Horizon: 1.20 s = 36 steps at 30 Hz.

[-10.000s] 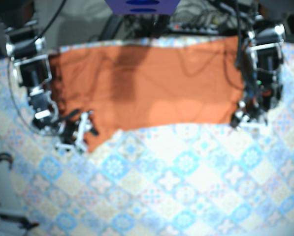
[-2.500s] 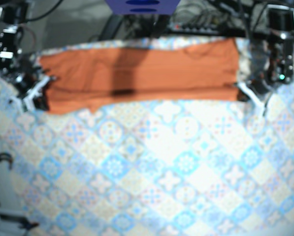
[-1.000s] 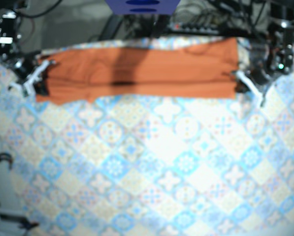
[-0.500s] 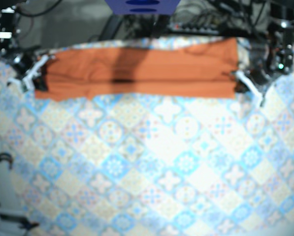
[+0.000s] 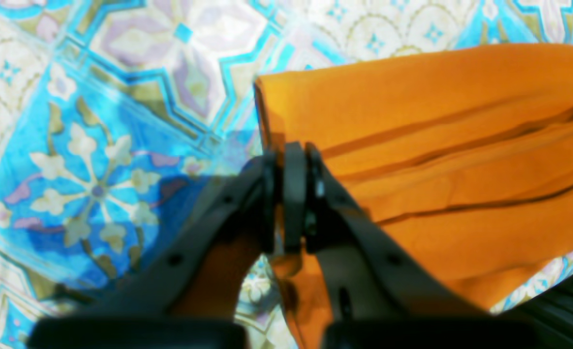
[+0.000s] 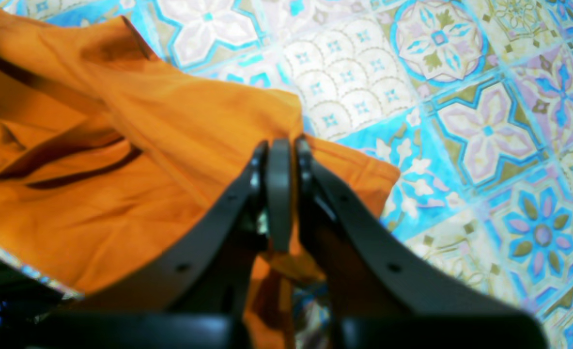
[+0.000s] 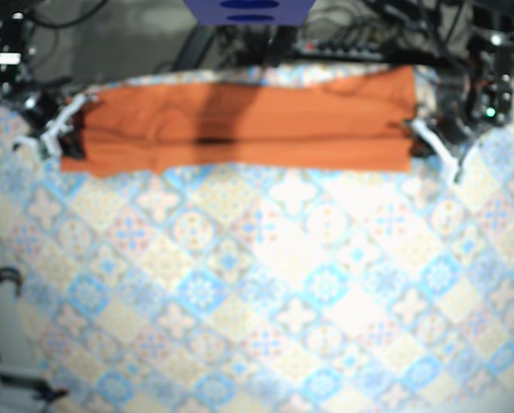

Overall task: Fold the T-shirt properly
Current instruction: 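Lay the folded half over the shirt edge by the arms with both grippers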

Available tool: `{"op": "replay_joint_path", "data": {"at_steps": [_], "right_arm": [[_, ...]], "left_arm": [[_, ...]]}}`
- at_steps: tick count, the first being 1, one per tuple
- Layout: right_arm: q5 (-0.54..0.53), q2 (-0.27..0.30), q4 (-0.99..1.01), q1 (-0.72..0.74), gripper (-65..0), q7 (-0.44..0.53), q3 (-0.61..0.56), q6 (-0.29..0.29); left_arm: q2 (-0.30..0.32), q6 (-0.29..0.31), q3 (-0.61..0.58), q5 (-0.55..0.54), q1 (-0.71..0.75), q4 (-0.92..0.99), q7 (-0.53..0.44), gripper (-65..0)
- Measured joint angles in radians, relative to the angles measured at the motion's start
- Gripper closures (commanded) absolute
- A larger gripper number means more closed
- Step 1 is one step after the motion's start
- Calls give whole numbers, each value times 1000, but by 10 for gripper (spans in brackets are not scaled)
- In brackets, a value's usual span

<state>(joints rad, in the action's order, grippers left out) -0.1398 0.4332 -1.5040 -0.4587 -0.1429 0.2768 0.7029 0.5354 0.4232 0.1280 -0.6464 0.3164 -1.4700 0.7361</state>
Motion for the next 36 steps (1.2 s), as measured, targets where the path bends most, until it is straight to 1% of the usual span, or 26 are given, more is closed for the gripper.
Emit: {"op": "replay_joint_path", "data": {"at_steps": [8,13,19,22,27,33,34,36], "right_arm": [[0,0,4,-32,0,0,0,0],[1,0,4,-38,0,-4,-5,0],[1,0,5,-68,0,-4,-6,0],[0,-1,40,-66,0,1,-8,0],[1,-1,117,-63,-2,2,-67,-6],[4,0,132,-17,-4,1,-116,-7],[3,0,132,-11,-7,7,-120,-7],[1,0,132,-13,-31,8,-120,-7]], "left_arm": [[0,0,0,4,0,0,0,0],[-1,0,0,61,0,0,0,0],[-1,0,0,63,0,0,0,0],[-2,0,0,63,0,0,0,0],[-4,0,0,63,0,0,0,0],[-18,0,0,63,0,0,0,0],[-21,0,0,63,0,0,0,0],[-20,0,0,63,0,0,0,0]]}}
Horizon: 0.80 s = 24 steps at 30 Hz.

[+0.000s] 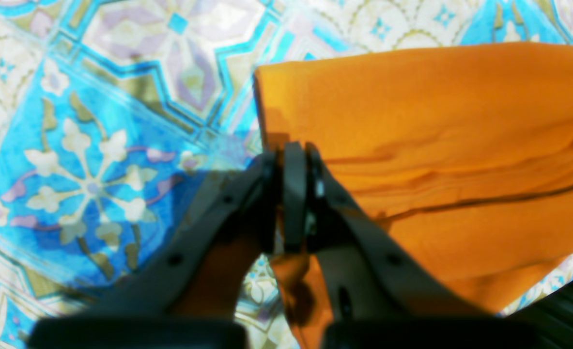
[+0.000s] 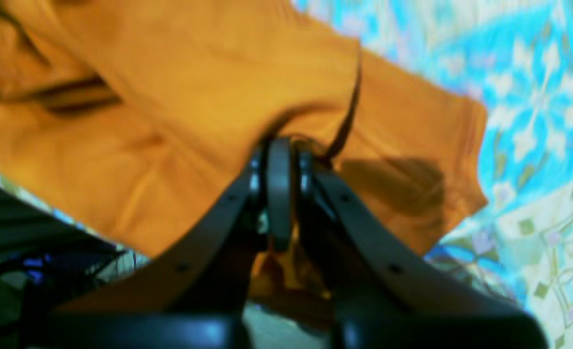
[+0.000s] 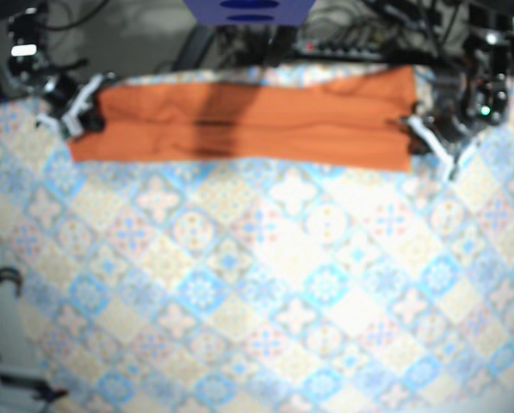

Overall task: Fold the T-shirt properly
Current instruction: 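Lay the folded half over the shirt edge by the arms with both grippers, then open both grippers to release the ends of the orange strip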

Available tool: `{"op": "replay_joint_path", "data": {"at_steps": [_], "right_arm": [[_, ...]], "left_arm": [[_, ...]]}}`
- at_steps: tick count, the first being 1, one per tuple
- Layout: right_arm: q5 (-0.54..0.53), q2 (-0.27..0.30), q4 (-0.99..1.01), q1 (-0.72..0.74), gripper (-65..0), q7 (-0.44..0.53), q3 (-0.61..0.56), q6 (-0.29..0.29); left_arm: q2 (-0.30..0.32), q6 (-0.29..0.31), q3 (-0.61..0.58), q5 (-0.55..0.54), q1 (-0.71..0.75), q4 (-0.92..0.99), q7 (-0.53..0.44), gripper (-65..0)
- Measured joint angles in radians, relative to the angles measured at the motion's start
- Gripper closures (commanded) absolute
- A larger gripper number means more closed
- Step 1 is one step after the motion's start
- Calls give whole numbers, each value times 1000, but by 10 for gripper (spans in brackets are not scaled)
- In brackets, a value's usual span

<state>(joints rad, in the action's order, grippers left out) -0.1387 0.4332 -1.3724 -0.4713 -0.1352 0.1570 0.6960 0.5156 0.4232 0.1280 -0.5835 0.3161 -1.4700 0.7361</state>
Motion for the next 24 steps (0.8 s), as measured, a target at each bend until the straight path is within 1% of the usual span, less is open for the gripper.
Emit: {"op": "replay_joint_path", "data": {"at_steps": [5,7,18,19,22,23,24], "right_arm": [[3,-2,1,12,-96,-8,0,0],[2,0,4,19,-108,-6,0,-1],[3,-1,6,16,-114,-8,2,0],[3,0,6,17,-114,-8,2,0],[5,0,6,17,-137,-10,2,-58],[24,0,6,17,-153,-8,2,-72],[51,0,6,17,-173,-9,3,-72]], "left_arm": [[1,0,0,0,0,0,0,0],[0,0,0,0,0,0,0,0],[3,0,0,0,0,1,0,0],[4,0,2,0,0,1,0,-13],[5,0,2,1,0,1,0,-94],[5,0,2,1,0,1,0,-121],[6,0,2,1,0,1,0,-140]]}}
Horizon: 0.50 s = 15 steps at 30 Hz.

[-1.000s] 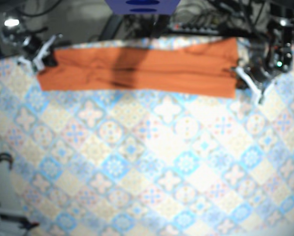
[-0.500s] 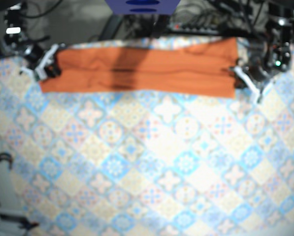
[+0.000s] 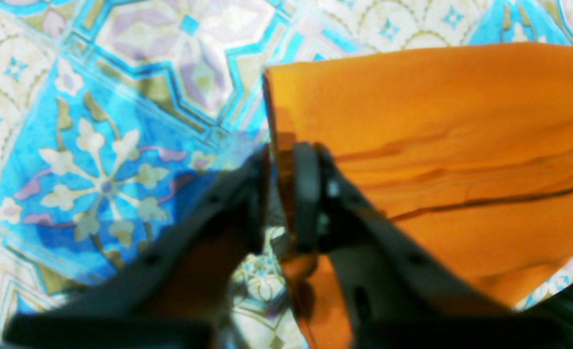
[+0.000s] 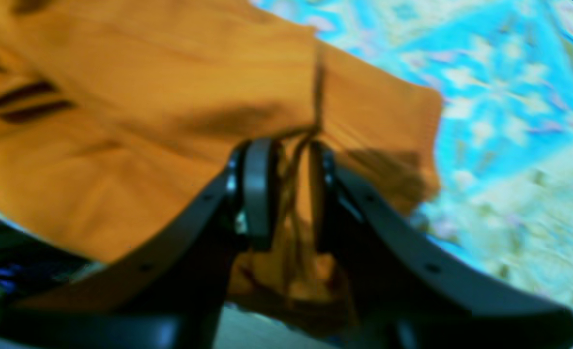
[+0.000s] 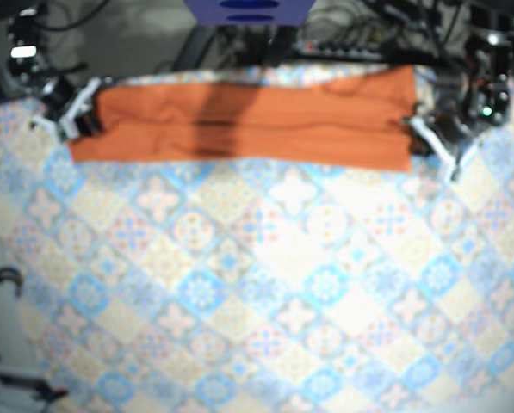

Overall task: Fold the T-shirt properly
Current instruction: 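Open both grippers to release the ends of the orange strip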

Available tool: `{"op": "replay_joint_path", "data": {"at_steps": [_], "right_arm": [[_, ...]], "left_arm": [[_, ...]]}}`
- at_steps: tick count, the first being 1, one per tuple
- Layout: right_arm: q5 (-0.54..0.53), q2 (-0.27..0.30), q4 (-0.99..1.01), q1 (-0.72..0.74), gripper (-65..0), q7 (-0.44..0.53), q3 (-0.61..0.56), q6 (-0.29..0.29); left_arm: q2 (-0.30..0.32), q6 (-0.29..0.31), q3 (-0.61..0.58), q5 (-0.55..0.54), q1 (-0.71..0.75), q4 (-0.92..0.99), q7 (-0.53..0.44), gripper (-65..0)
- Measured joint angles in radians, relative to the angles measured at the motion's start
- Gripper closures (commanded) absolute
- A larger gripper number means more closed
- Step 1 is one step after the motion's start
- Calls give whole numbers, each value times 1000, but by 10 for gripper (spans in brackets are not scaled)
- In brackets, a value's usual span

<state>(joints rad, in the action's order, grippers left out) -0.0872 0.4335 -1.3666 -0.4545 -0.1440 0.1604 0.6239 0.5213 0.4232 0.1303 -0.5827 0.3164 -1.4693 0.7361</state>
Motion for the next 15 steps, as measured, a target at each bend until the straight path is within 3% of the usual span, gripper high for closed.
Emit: {"op": "replay_joint_path", "data": {"at_steps": [7,11,15], "right_arm": [[66,-2,0,0,-276,1,0,0],[74,-5,-3,0,-289,2,15,2],[78,-30,-42,-6,-289,1,118,0]], "left_arm": [[0,0,3,0,0,0,0,-170],[19,-1,5,0,0,0,0,-170],[18,0,27,-1,6,0,1,-171]]}}
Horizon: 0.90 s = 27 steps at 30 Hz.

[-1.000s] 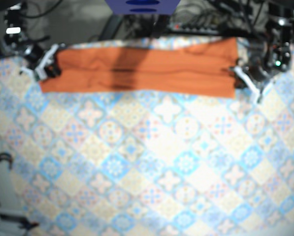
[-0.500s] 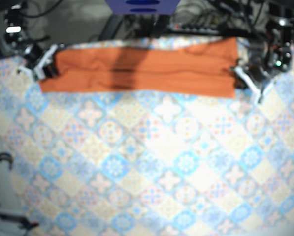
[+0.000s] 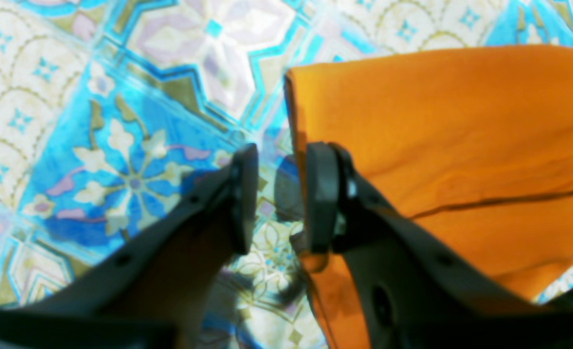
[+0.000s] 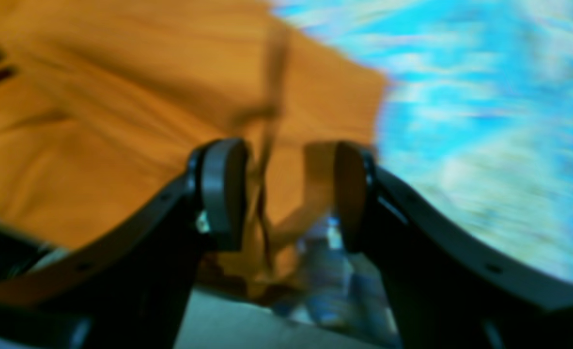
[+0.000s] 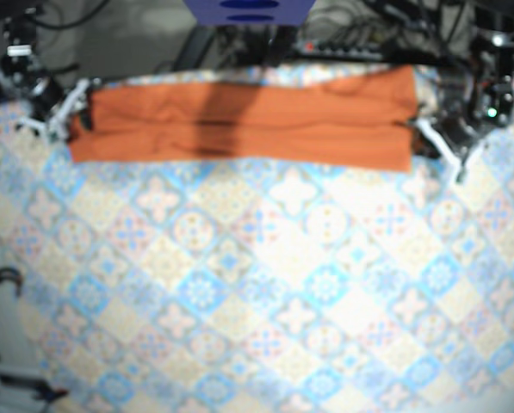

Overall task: Fold the T-shirt properly
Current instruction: 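Open both grippers to release the ends of the orange strip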

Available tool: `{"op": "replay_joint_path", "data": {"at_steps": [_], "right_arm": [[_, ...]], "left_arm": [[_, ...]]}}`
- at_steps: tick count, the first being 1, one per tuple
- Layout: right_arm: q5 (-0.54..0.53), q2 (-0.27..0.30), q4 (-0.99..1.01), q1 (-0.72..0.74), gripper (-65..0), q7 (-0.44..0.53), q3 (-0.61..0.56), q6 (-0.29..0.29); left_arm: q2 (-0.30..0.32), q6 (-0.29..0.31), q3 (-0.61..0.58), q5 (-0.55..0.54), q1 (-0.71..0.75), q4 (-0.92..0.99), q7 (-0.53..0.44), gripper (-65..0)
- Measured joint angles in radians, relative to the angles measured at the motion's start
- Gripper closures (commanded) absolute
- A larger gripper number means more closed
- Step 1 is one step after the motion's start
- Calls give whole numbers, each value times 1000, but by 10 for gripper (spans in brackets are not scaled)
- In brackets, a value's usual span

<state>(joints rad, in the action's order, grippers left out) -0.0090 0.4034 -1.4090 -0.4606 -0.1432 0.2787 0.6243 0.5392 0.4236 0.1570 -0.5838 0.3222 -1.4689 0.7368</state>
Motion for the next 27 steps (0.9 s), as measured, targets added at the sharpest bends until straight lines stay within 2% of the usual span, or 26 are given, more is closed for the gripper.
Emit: {"op": "replay_joint_path", "data": {"at_steps": [6,10,13,16,19,27], "right_arm": [[2,-36,-106,2,-289,1,133,0],[3,-38,-157,6,-289,0,172,0],[2,-40,-182,6,-289,1,192,2],[2,-68,-182,12,-289,1,241,0],[2,-103,-181,30,-289,-3,285,0],[2,-144,-181,40,-289,-3,299,-1]], "left_arm": [[3,-4,49,1,24,-1,7,-172],[3,0,56,-13,39,-3,3,-177],[2,-8,64,-34,58,0,23,-247],[0,0,66,-104,57,2,86,-343],[2,-1,66,-165,58,2,108,-391],[1,-3,68,-356,54,124,155,-407]]}}
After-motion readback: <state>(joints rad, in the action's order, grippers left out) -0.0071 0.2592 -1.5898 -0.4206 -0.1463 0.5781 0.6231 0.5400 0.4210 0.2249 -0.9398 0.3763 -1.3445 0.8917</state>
